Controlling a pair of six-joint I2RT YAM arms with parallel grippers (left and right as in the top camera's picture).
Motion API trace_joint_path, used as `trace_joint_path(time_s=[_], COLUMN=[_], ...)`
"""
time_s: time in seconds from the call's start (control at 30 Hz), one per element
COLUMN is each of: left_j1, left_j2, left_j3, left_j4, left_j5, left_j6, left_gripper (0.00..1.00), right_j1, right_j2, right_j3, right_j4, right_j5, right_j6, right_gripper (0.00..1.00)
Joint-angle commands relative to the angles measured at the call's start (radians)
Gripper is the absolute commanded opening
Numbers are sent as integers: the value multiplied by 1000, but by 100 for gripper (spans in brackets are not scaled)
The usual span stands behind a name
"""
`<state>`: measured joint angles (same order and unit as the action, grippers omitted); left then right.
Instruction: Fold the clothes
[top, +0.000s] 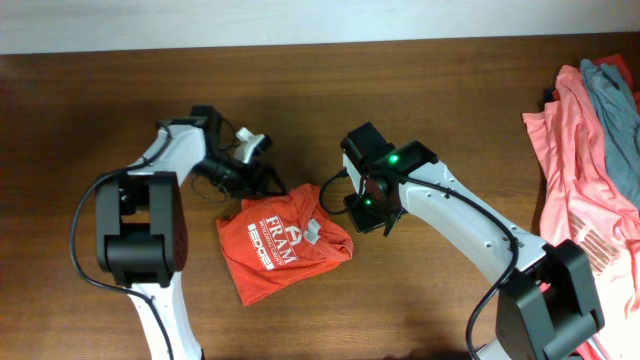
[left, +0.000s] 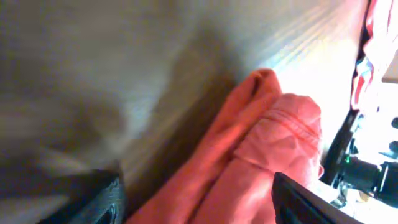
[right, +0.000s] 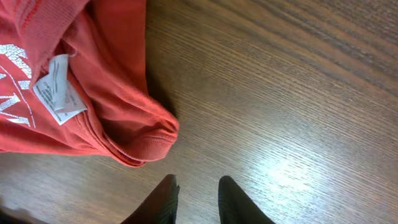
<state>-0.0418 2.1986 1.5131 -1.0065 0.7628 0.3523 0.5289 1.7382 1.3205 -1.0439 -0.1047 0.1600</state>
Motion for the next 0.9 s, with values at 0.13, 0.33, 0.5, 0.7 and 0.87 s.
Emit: trace_joint_path(time_s=[0.13,0.33,0.5,0.7,0.87], left_j1=[-10,-97,-122,-121,-133], left_j2=[25,49,100,130,138], left_j3=[28,24,24,24,23], left_j4=[-25,-28,-53,-73,-94], left_j5=[-54,-55,-56,-56,-83], left_j6=[41,47,47,47,47], left_gripper=[75,76,76,76,75], right_j1=[-4,-4,-5,-5,-5], right_j2=[-4,-4,-4,-4,-4], right_j3=[7,7,7,7,7], right_j4=[0,-1,-1,0,0], right_j5=[12,12,12,12,12], right_j6=[5,5,5,5,5], right_gripper=[27,27,27,27,27])
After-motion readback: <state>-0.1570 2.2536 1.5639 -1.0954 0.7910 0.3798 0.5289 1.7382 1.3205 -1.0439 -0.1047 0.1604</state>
